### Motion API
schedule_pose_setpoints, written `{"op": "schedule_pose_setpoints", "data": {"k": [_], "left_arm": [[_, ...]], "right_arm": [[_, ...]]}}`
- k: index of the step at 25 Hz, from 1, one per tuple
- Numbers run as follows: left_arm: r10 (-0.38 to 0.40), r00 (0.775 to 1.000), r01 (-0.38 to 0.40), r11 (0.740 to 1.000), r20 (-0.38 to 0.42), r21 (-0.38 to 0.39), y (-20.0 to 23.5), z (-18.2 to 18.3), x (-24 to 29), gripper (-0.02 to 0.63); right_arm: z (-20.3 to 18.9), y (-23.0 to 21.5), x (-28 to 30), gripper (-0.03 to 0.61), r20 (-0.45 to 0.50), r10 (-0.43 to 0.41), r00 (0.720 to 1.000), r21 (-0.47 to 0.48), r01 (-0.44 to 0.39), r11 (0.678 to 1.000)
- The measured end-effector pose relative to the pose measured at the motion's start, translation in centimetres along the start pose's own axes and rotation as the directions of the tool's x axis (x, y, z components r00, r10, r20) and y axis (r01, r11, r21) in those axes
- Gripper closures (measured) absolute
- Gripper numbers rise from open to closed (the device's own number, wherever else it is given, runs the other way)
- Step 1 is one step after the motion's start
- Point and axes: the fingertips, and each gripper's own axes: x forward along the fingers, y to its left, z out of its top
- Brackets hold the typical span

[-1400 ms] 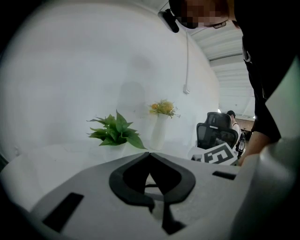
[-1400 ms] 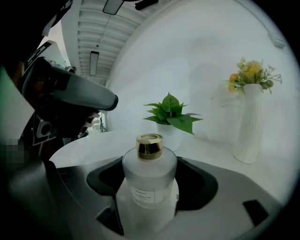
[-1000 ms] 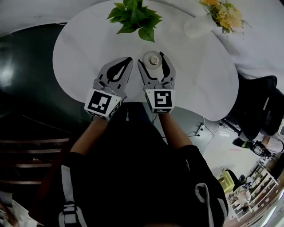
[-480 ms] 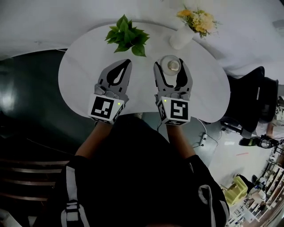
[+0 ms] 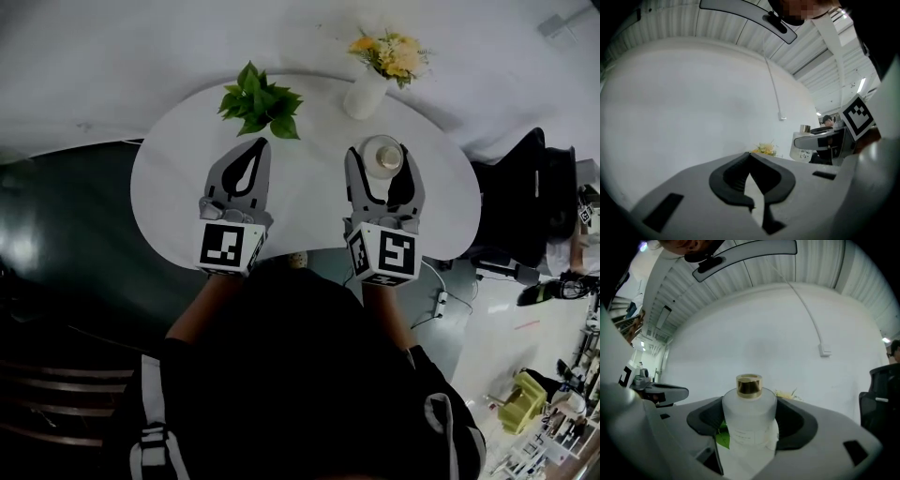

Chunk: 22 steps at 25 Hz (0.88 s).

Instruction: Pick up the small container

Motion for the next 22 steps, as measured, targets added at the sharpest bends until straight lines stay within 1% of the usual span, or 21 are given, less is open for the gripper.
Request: {"op": "schedule_pose_setpoints", "data": {"k": [3, 7, 10, 14, 22], "left_arm": [[-0.008, 1.000, 0.008, 1.000, -0.001, 0.002, -0.4, 0.1, 0.1, 0.607], [-0.011, 1.000, 0.011, 1.000, -0.022, -0.002, -1.0, -0.2, 0.0, 0.607], [-0.014, 1.000, 0.014, 1.000, -0.017, 0.001, -1.2, 0.0, 0.3, 0.607], [-0.007, 0.999, 0.007, 1.000, -0.046, -0.007, -1.4, -0.2, 0.1, 0.607], [-0.002, 0.998, 0.002, 1.000, -0.059, -0.015, -1.1, -0.8, -0.1, 0.607]], "right_arm": [[-0.3, -0.2, -0.4, 0.250, -0.011, -0.010, 1.000, 0.009, 0.010, 1.000], [-0.8, -0.1, -0.9, 0.249, -0.026, -0.010, 1.000, 0.018, 0.010, 1.000], [-0.7, 0.1, -0.9, 0.249, -0.027, 0.001, 1.000, 0.017, 0.000, 1.000], [-0.7, 0.5, -0.7, 0.250, -0.029, 0.018, 0.999, 0.011, -0.018, 1.000], [-1.2, 1.2, -0.2, 0.249, -0.043, 0.049, 0.998, 0.008, -0.049, 0.999]]}}
